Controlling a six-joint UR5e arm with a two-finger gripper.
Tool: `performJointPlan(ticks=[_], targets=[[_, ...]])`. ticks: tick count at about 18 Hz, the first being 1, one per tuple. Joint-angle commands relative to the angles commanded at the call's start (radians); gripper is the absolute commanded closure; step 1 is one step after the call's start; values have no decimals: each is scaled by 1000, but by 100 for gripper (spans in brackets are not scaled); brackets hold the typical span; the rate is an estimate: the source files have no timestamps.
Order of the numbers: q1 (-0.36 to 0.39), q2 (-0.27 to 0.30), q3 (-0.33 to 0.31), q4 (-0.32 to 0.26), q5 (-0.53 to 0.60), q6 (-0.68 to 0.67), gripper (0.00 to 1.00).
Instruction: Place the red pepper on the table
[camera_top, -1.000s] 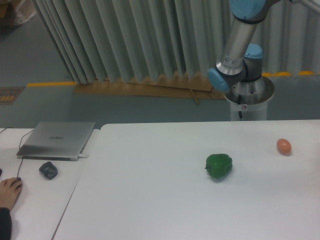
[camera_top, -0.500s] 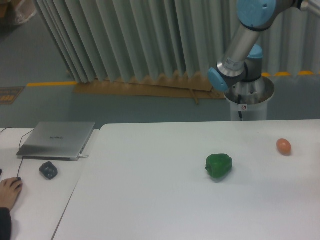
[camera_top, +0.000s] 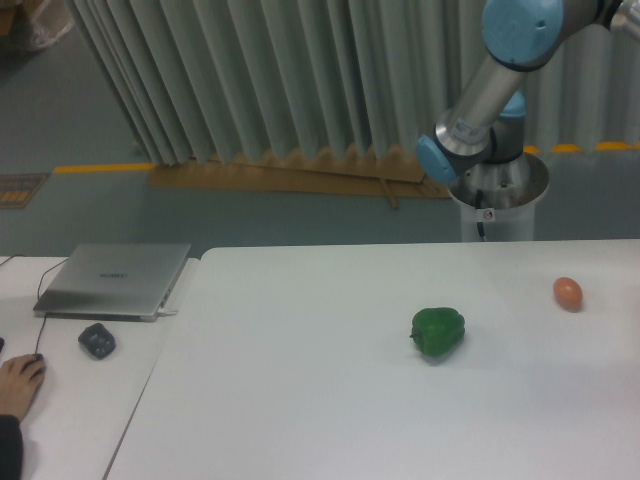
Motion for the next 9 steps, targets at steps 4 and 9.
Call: performJointPlan(ticks=[4,9], targets=[[0,-12,-2,20,2,2,0],[6,-17,-6,32,0,6,0]])
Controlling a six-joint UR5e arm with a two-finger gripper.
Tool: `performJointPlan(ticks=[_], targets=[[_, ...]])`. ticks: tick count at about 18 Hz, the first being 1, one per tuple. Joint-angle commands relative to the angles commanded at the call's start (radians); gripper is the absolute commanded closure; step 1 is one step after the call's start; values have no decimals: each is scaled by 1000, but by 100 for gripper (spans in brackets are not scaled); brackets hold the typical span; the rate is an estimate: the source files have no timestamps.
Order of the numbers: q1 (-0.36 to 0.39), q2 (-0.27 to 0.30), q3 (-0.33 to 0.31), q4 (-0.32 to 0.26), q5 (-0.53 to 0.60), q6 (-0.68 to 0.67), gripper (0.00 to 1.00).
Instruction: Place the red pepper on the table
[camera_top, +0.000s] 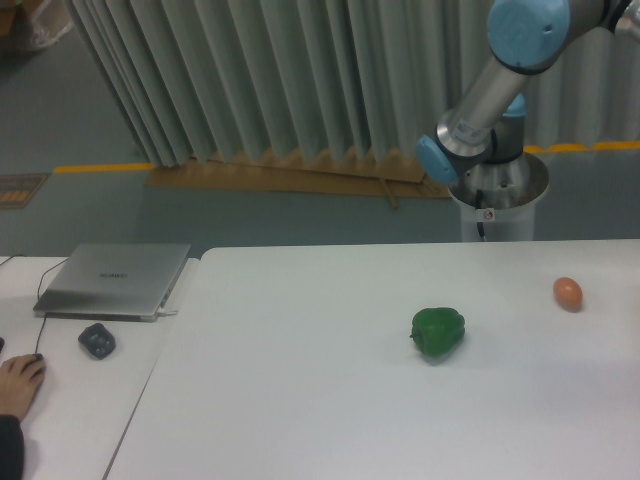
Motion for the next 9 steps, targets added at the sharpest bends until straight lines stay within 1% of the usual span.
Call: performJointPlan(ticks=[9], targets=[[3,-12,-2,17,0,20,0]])
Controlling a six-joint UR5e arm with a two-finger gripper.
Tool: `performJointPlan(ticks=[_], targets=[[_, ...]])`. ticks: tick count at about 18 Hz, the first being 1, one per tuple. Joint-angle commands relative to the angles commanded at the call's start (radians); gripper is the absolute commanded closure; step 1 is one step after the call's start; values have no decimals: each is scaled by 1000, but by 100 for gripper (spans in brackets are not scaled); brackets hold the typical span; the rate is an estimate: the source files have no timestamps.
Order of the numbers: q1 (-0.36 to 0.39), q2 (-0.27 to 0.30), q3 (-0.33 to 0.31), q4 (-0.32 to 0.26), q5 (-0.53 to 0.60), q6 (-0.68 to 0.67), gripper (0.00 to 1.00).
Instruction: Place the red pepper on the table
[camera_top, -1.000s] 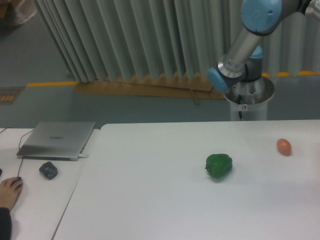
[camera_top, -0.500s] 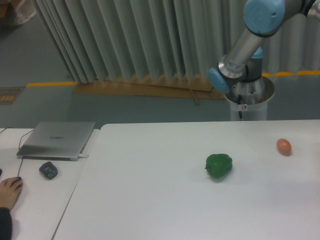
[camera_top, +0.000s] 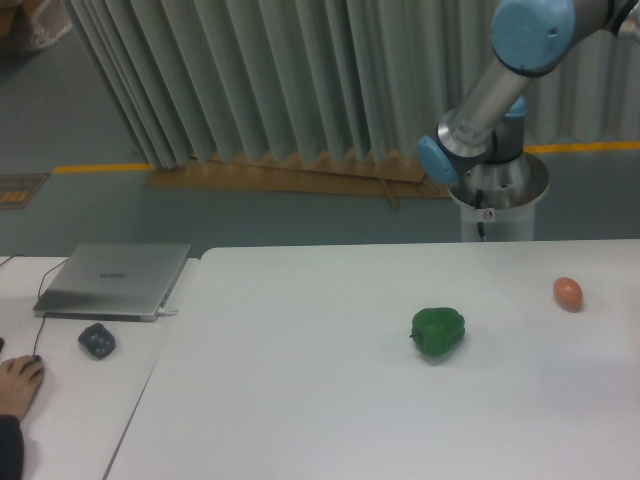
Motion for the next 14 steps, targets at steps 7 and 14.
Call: performJointPlan(ticks=[7,14], targets=[[0,2,-8,2,-2,8,37],[0,5,-5,0,-6,2,52]])
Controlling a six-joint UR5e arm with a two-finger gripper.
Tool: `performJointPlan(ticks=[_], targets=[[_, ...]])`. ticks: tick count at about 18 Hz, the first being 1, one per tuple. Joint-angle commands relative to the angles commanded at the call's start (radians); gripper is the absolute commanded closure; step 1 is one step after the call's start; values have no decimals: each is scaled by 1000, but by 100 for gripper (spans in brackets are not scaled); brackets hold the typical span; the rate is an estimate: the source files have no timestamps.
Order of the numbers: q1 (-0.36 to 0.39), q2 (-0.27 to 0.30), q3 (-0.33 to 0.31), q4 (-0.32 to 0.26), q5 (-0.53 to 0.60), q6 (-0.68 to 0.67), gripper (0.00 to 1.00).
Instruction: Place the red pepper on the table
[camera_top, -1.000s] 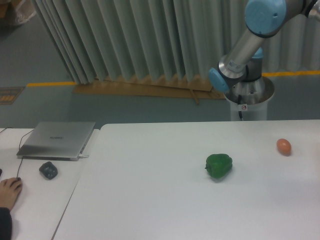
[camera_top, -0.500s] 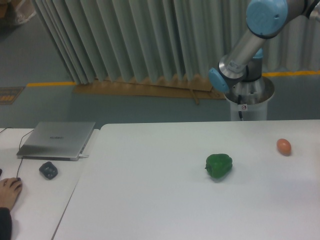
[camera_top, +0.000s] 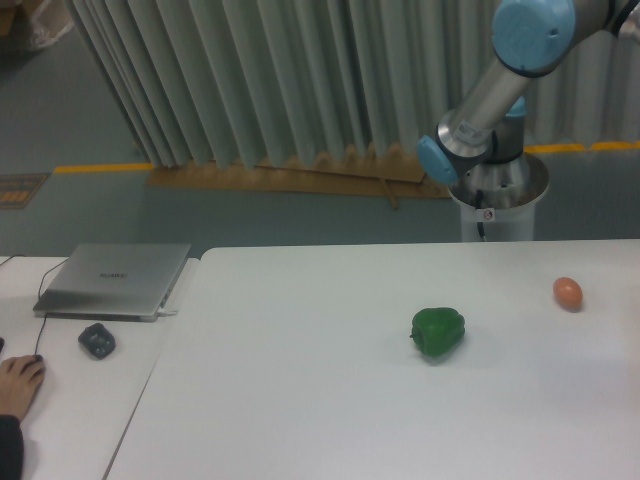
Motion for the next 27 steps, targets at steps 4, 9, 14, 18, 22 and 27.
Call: performJointPlan(ticks=[4,9,14,18,22,27], targets=[[5,38,3,-3,-81,-57,52],[9,106,-5,-32,-261,-202,52],[-26,208,-67,-86,-399,-400,52],[-153,236,-89,-81,-396,-634,51],[-274,233,-92,-74,-388,-852,51],[-478,154,-110,-15,-186,-1084,51]])
